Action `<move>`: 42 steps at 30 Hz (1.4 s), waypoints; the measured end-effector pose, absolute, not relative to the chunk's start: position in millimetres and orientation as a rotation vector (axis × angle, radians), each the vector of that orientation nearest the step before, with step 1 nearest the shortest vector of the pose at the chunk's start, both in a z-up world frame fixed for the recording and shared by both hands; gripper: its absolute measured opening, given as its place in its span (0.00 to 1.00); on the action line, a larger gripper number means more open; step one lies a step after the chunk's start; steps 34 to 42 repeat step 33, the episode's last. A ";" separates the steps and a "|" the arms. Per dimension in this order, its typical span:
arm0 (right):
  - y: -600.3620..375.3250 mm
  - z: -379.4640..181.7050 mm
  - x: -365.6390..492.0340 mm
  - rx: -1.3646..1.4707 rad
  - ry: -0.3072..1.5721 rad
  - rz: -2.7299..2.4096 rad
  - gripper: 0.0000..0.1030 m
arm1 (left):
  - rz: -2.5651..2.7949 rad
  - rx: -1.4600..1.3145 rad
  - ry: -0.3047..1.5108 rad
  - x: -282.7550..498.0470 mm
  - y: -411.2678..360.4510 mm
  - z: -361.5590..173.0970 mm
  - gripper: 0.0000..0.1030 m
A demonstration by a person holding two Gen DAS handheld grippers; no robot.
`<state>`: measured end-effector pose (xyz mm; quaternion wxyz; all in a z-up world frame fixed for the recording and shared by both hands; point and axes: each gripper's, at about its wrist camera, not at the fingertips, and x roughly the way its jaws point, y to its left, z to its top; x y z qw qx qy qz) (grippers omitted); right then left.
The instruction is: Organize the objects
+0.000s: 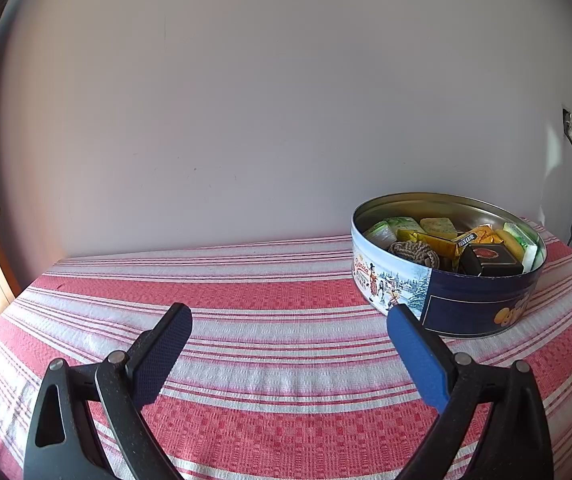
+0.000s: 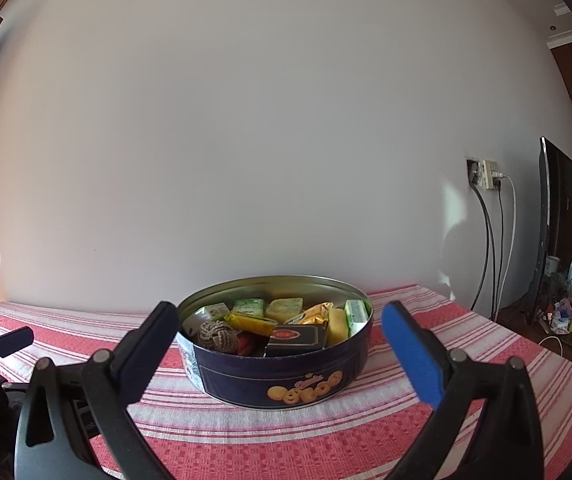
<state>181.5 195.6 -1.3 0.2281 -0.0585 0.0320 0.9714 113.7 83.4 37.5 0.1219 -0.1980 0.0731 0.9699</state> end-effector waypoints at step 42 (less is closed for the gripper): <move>201.3 -8.4 164.7 -0.273 0.095 2.666 1.00 | 2.821 -0.581 0.252 116.5 92.8 34.0 0.99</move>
